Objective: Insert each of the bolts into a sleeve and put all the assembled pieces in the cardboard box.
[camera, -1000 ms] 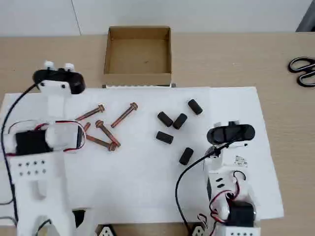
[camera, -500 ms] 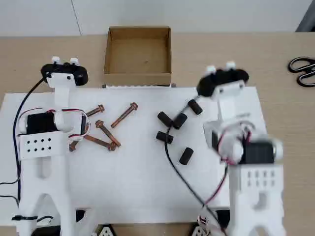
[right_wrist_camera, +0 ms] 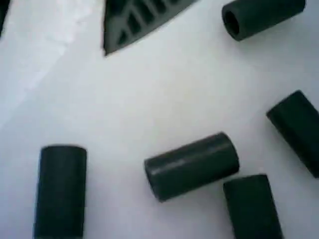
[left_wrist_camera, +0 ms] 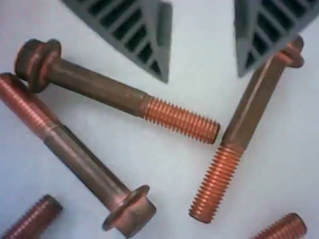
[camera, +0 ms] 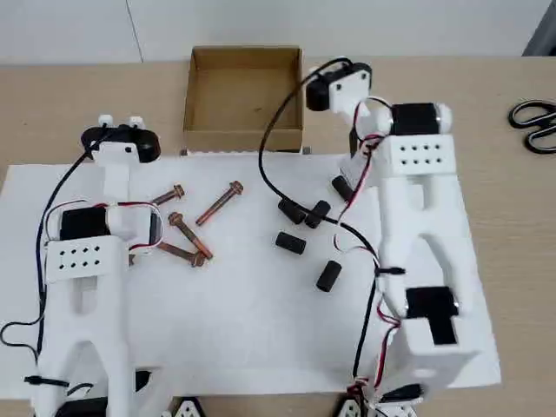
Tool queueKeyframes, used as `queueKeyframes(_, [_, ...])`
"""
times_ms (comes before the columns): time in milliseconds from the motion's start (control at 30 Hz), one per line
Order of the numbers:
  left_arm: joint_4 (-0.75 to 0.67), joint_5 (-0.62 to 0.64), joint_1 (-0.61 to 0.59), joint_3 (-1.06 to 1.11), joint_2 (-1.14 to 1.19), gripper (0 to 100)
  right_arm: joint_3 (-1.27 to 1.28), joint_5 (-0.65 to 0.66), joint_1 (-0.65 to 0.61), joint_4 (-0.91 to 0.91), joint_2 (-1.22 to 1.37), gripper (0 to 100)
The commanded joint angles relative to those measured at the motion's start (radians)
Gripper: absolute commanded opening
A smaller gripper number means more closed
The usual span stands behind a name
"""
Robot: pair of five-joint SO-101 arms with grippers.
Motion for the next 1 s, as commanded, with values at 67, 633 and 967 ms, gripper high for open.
queueKeyframes(67, [-0.026, -0.008, 0.000, 0.021, -0.009, 9, -0.087, 0.029, -0.062, -0.005, 0.071, 13.6])
queueKeyframes(633, [-0.103, -0.009, -0.005, 0.157, -0.011, 9, -0.087, 0.098, -0.047, -0.197, 0.337, 13.6])
queueKeyframes(967, [-0.103, -0.002, 0.000, 0.160, -0.011, 9, -0.087, 0.132, -0.005, -0.211, 0.364, 13.6])
